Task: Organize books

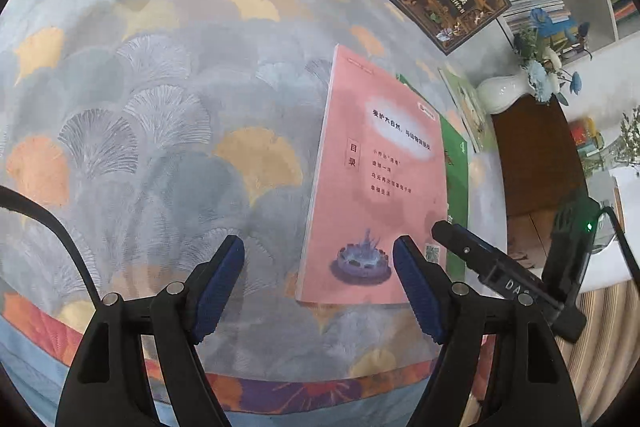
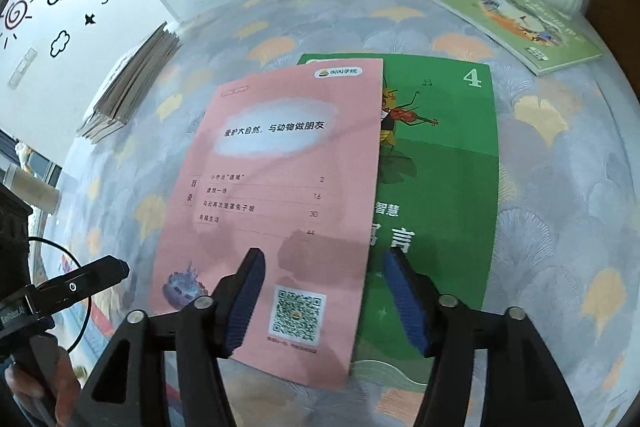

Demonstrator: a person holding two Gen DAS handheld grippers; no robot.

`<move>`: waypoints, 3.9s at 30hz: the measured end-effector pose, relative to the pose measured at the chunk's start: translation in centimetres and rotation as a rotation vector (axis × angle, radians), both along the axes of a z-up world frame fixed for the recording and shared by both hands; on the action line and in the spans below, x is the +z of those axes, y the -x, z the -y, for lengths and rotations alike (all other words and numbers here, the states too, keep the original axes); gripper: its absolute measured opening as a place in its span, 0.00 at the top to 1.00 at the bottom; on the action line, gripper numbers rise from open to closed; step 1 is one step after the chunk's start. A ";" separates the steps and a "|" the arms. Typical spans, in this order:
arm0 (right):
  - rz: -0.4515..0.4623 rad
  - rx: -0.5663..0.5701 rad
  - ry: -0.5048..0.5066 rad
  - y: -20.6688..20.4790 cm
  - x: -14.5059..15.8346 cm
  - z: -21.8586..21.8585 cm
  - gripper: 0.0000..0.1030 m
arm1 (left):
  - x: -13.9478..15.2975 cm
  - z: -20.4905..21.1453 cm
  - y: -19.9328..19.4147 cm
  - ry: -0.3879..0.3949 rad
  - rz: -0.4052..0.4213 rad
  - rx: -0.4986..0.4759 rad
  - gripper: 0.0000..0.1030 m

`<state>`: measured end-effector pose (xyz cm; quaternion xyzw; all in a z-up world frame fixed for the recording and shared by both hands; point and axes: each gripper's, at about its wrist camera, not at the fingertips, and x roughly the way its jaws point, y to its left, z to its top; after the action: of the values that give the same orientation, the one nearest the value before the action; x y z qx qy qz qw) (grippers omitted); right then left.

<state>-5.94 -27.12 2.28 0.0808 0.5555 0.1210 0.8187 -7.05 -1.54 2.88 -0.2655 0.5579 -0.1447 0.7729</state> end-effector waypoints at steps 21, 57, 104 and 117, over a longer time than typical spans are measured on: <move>0.052 0.004 -0.302 0.2 7.6 -2.3 0.39 | -1.0 0.3 0.6 0.060 -0.022 -0.015 0.27; -0.101 -0.004 -0.264 -1.1 2.1 -5.0 0.40 | -1.1 -1.0 -1.5 0.020 -0.041 -0.088 0.25; -0.096 -0.232 0.101 -4.2 2.1 -6.9 0.66 | -1.7 -7.1 -3.1 0.143 -0.109 -0.337 0.21; -0.152 -0.140 -0.035 -1.7 0.2 -8.1 0.57 | -2.0 -3.3 -3.1 0.088 -0.089 -0.455 0.18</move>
<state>-4.22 -19.04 2.49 0.1426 0.6066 0.0669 0.7792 -3.93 1.79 0.83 -0.1725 0.6300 -0.3274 0.6828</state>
